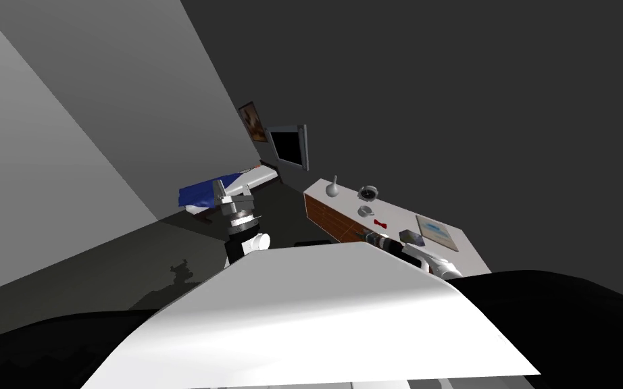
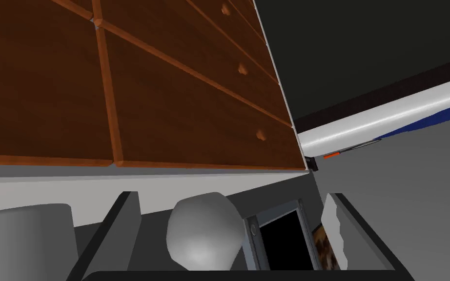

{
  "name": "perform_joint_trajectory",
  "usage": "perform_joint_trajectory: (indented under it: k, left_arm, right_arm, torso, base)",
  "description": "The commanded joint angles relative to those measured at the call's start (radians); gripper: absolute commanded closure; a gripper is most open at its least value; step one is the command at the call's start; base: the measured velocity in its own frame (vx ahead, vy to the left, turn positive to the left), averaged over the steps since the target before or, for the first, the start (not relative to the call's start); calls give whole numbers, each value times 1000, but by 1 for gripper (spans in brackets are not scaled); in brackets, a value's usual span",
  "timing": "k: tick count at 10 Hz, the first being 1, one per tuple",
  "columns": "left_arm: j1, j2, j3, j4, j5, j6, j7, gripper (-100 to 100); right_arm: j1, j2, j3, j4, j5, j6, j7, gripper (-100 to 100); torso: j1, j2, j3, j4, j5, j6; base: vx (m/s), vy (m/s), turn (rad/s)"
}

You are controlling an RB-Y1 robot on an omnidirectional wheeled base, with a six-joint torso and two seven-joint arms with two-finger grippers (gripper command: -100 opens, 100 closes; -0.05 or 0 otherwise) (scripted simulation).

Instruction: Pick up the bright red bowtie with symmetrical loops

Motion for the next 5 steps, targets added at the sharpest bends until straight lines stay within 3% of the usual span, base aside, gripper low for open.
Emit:
perform_joint_trajectory:
  k: [1,2,4,5]
  left_arm:
    - [0,0,0,0,0,0,0,0]
    - [0,0,0,0,0,0,0,0]
    - [0,0,0,0,0,0,0,0]
    - [0,0,0,0,0,0,0,0]
  right_arm:
    - [-7,-50,28,50,38,-3,27,-100]
    - [-7,-61,28,66,38,-3,27,-100]
    - [-18,-124,64,130,87,-6,66,-100]
    - [-18,-128,64,140,87,-6,66,-100]
  torso:
    - [0,0,0,0,0,0]
    - [0,0,0,0,0,0]
    - [0,0,0,0,0,0]
    - [0,-1,0,0,0,0]
  base:
    - [25,4,207]
    - [20,-3,75]
    - [25,0,138]
    - [21,-4,62]
